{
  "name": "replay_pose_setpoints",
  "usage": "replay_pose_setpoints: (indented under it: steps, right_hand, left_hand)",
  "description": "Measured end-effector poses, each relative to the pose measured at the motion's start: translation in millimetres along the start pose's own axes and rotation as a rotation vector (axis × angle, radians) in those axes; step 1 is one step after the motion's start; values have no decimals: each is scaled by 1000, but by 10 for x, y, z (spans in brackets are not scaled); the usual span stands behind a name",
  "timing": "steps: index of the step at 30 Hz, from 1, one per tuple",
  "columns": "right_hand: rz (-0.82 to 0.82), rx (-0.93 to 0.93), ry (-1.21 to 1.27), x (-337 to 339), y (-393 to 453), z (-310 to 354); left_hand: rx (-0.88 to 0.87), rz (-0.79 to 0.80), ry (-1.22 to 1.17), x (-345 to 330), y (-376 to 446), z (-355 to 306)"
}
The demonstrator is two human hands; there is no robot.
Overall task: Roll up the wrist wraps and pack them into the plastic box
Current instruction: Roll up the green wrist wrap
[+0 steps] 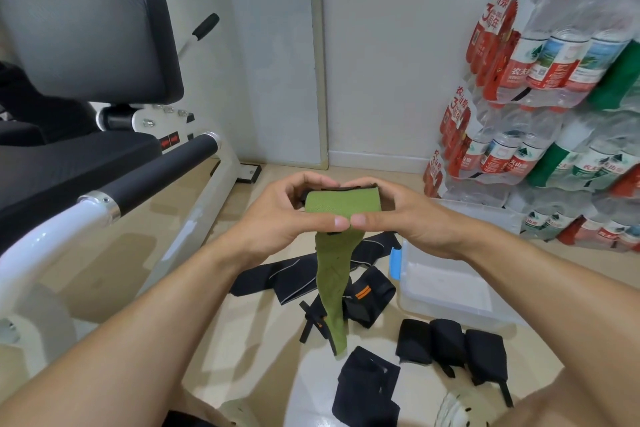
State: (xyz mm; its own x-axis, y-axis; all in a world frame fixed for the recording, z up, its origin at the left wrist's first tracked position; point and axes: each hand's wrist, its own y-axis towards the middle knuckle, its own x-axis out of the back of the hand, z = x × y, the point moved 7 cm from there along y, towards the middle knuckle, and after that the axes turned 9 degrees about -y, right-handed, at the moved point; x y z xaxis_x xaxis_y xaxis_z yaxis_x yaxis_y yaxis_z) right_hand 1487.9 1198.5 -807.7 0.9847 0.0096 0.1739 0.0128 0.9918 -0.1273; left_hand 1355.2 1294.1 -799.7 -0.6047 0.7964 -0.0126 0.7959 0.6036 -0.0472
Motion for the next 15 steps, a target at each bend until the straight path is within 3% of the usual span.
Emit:
replay_pose_setpoints:
  steps: [6, 10, 15]
  right_hand:
    - [-127, 77, -23, 109, 25, 7]
    - [-172, 119, -113, 138, 3, 73]
    - [-279, 168, -146, 230, -38, 145]
  left_hand:
    - [-121, -103, 177, -41, -5, -85]
    - [-108, -143, 181, 7, 11, -60]
    - [46, -103, -101, -82, 3, 88]
